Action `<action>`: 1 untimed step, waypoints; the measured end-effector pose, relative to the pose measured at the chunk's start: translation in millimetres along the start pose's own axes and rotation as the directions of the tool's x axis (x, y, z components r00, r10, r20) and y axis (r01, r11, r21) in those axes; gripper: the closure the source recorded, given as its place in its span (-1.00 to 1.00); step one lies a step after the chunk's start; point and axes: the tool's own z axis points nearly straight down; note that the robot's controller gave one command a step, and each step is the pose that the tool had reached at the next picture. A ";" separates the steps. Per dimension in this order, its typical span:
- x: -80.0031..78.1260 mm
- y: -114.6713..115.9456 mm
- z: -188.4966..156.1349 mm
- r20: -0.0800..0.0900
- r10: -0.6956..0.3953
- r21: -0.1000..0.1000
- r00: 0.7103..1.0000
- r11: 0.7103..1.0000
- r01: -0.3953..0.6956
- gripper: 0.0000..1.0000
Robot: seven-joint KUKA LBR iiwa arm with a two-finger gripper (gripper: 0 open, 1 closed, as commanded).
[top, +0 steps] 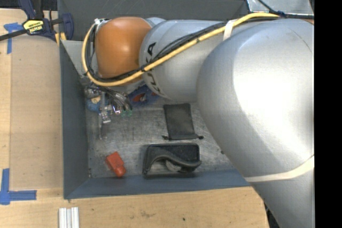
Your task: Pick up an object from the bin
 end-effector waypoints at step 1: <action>-1.5 -0.5 -1.1 0.000 0.002 0.000 1.000 1.000 -0.002 -1.00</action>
Offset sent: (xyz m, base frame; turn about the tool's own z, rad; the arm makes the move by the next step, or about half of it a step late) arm 0.0000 0.0000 0.0000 0.0000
